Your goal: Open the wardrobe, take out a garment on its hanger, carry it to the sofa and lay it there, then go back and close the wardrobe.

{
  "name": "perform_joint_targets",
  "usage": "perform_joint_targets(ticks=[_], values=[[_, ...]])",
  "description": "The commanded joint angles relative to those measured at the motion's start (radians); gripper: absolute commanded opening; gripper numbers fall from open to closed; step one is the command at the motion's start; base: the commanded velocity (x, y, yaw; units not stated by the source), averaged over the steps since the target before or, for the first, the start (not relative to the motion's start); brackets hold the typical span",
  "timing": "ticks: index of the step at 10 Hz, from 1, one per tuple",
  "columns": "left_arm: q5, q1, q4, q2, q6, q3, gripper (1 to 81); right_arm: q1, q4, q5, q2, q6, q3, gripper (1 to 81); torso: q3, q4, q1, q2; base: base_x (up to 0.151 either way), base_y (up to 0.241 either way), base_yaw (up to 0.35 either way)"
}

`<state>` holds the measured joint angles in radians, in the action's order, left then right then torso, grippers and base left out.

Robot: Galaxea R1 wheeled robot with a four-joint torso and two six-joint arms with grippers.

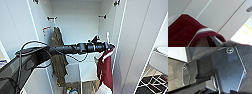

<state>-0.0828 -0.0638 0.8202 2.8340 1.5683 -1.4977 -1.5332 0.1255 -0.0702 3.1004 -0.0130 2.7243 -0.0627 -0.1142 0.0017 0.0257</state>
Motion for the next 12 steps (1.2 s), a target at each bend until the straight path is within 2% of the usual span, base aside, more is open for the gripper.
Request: perform_joint_targets(ticks=[1, 5, 8, 12], values=[[0.049, -0.141, 0.069, 0.001, -0.016, 0.025, 1.0, 0.049, 0.002, 0.055, 0.01, -0.002, -0.009, 81.1, 0.0, 0.0, 0.0, 0.0, 0.0, 0.0, 0.0], [0.052, -0.087, 0.089, 0.038, -0.016, 0.06, 1.0, 0.049, 0.002, 0.043, 0.01, -0.004, -0.009, 81.1, 0.0, 0.0, 0.0, 0.0, 0.0, 0.0, 0.0], [0.115, -0.096, 0.088, 0.049, -0.014, 0.066, 1.0, 0.049, 0.002, 0.043, 0.01, -0.004, -0.009, 81.1, 0.0, 0.0, 0.0, 0.0, 0.0, 0.0, 0.0], [0.138, -0.127, 0.082, 0.024, -0.011, 0.019, 1.0, 0.049, 0.002, 0.043, 0.011, -0.004, -0.009, 81.1, 0.0, 0.0, 0.0, 0.0, 0.0, 0.0, 0.0]])
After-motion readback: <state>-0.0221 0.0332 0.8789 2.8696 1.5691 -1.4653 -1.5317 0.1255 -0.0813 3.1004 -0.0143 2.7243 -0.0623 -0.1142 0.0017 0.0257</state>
